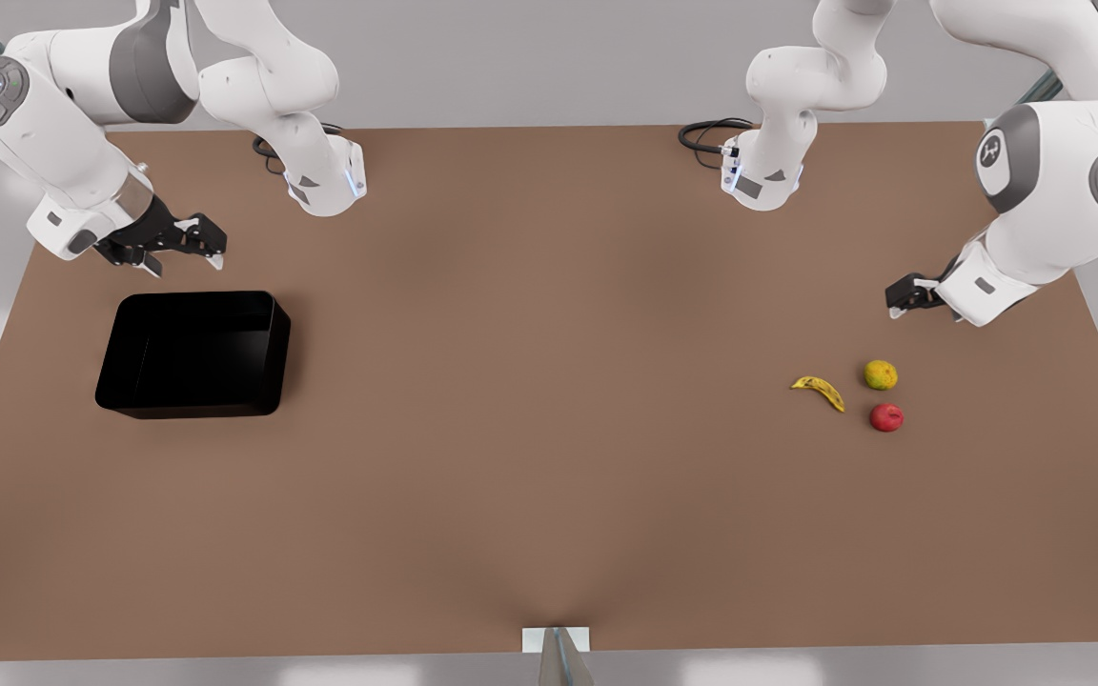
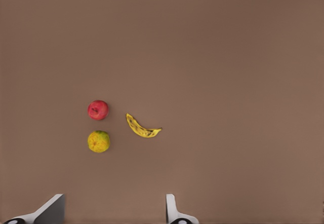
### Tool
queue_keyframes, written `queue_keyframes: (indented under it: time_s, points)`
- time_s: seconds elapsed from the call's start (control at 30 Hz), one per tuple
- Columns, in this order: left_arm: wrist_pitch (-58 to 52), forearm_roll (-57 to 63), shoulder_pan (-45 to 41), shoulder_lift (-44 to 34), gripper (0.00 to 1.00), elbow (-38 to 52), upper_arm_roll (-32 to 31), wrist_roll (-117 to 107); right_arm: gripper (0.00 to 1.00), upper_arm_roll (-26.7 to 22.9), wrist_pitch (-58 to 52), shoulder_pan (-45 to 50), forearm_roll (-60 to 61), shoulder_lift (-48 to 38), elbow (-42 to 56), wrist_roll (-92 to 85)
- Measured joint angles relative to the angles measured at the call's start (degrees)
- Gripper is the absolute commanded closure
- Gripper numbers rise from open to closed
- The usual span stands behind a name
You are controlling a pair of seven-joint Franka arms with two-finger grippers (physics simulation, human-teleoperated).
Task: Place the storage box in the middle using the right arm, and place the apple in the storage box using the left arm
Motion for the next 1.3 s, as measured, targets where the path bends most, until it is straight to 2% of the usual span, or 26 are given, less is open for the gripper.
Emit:
queue_keyframes:
  time_s: [0.13, 0.2, 0.23, 0.27, 0.33, 0.4, 0.47, 0.5, 0.53, 0.6, 0.73, 0.83, 0.97, 1.13, 1.3]
  points:
    - [-0.33, -0.16, 0.1, 0.14, 0.0, -1.2, 0.26, -1.01, 0.0, -0.26, 1.89, -2.21, -0.08, 1.21, 0.04, -0.13]
    - [-0.39, -0.34, 0.35, 1.75, 0.0, -1.93, 0.61, -7.41, 0.0, -0.27, 4.08, -8.95, -0.53, 3.56, 0.29, -4.34]
    - [-0.32, -0.76, 1.32, 4.15, 0.0, -1.94, 0.6, -16.51, 0.0, -0.27, 5.8, -13.42, -0.38, 5.14, 0.25, -9.87]
    - [-0.07, -2.56, 1.77, 7.8, 0.0, -1.31, 3.18, -28.34, 0.0, -0.27, 6.79, -17.15, -0.36, 7.19, 0.18, -13.92]
    - [0.45, -10.07, 5.95, 12.63, 0.0, -0.44, 8.66, -35.65, 0.0, -0.37, 7.01, -19.13, -0.35, 10.59, 0.01, -15.11]
    - [0.58, -19.44, 11.42, 16.75, 0.0, -0.52, 8.79, -43.9, 0.0, -0.38, 9.47, -20.49, -0.02, 13.39, -1.69, -14.9]
    - [1.8, -30.34, 17.15, 21.72, 0.0, -1.42, 8.77, -47.17, 0.0, -0.4, 19.48, -21.62, 0.08, 14.05, -9.18, -15.26]
    - [3.91, -35.9, 17.66, 23.43, 0.0, -1.73, 8.8, -47.26, 0.0, -0.49, 21.01, -22.45, 0.08, 15.52, -9.41, -17.7]
    - [11.94, -40.71, 17.65, 23.11, 0.0, -6.9, 8.72, -49.93, 0.0, -0.27, 21.69, -23.58, 0.17, 16.33, -9.26, -18.87]
    - [15.6, -50.54, 17.63, 24.65, 0.0, -11.73, 8.71, -50.09, 0.0, -0.32, 22.38, -25.76, 0.13, 17.95, -8.81, -20.62]
    - [18.25, -65.76, 18.63, 30.6, 0.0, -11.71, 8.19, -47.47, 0.0, -0.35, 24.61, -36.56, 0.01, 20.41, -8.34, -26.61]
    - [16.04, -72.1, 19.47, 33.08, 0.0, -11.57, 8.09, -47.44, 0.0, -0.34, 27.36, -33.47, -0.36, 23.92, -7.97, -26.63]
    - [5.39, -76.54, 22.27, 36.9, 0.0, -9.68, 8.1, -45.76, 0.0, -0.35, 31.36, -36.39, 0.08, 27.24, -8.19, -29.01]
    - [-0.05, -77.87, 24.48, 39.48, 0.0, -9.05, 8.18, -44.25, 0.0, -0.26, 34.64, -38.41, 0.26, 30.58, -8.65, -29.88]
    - [-4.24, -78.19, 27.51, 47.93, 0.0, -1.28, 7.16, -43.96, 0.0, -0.26, 39.16, -39.22, 2.2, 33.06, -10.36, -30.94]
